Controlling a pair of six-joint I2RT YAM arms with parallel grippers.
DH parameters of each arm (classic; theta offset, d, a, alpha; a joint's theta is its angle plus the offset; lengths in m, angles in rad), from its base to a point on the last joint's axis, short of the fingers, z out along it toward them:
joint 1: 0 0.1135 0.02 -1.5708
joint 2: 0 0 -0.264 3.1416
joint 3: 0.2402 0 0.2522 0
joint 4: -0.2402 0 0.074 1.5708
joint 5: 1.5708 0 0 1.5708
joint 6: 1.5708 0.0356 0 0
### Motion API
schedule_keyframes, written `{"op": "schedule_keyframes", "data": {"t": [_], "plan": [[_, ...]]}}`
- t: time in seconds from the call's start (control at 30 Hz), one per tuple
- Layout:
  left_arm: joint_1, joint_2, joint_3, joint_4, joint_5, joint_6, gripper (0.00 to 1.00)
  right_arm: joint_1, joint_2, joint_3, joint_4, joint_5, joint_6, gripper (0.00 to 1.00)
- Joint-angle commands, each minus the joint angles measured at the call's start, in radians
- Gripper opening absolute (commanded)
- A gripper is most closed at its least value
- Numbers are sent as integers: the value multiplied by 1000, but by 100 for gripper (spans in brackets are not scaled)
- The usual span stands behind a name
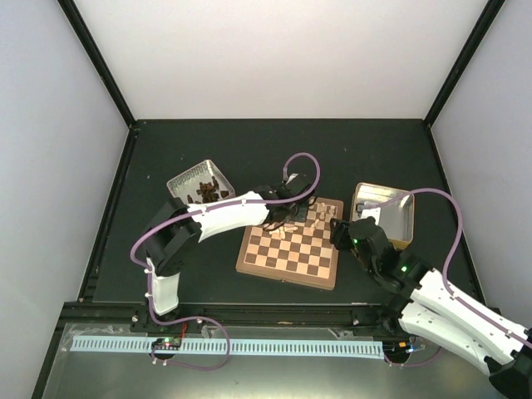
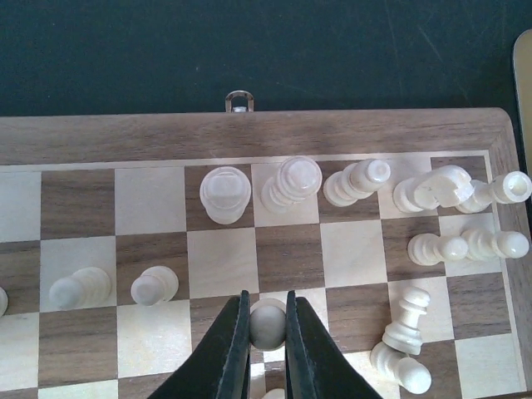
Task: Set up the chess pieces on the board
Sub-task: Place the chess piece on the chessboard.
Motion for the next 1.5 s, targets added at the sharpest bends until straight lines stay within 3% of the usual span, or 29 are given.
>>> {"op": "schedule_keyframes", "data": {"t": [0.0, 0.93, 1.47], "plan": [[-9, -39, -27, 65, -46, 22, 2, -1, -44, 3, -9, 45, -20, 66], [-9, 68, -20, 72, -40, -2, 2, -2, -34, -17, 15, 49, -34, 67], [6, 107, -30, 93, -116, -27, 2, -1, -39, -2, -6, 43, -36, 67]]}}
